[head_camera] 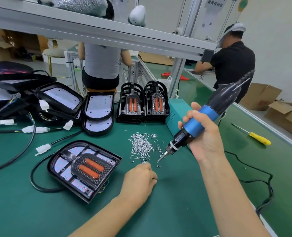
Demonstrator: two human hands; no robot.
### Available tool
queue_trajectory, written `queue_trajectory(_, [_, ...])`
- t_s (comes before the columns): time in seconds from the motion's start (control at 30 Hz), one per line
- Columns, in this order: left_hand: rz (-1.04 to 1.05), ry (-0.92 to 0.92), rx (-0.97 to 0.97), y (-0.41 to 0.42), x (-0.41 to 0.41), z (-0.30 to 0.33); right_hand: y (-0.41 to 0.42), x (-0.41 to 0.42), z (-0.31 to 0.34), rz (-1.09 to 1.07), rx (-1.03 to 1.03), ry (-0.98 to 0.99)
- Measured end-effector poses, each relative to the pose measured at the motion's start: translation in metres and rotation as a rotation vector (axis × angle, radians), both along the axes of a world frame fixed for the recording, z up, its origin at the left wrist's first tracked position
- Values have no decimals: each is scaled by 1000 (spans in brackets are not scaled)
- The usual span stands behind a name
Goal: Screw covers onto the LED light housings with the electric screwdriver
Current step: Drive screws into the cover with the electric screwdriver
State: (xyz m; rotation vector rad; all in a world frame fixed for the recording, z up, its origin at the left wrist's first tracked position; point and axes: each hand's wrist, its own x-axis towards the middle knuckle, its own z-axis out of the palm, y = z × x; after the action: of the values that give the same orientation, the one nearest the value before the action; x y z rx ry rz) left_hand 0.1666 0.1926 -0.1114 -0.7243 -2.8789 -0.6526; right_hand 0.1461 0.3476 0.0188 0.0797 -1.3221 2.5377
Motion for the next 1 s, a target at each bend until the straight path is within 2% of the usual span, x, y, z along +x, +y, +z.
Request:
queue_trajectory(0.1, [-31,52,-35,0,8,3,-4,0,1,-10,33,19])
queue_trajectory(0.17, [-60,34,78,-6,18,7,-4,0,3,5,33,39])
queue_trajectory(0.27, [-31,-14,508,-31,31,27,-6,-1,7,36,0,80])
queue_trajectory(0.4, [162,-343,1114,-76,19,66,-25,-2,15,73,-92,137])
queue_trajectory(0.53, [257,-508,1471,-108,8,76,-56,-6,24,137,-239,178])
queue_trajectory(0.63, [267,-570,1571,-120,8,70,-83,-10,28,182,-332,208])
queue_trajectory(0.73, [263,-593,1576,-127,9,64,-106,-14,30,182,-383,217])
queue_trajectory(1.0, [229,-591,1637,-141,8,63,-132,-19,27,164,-365,213])
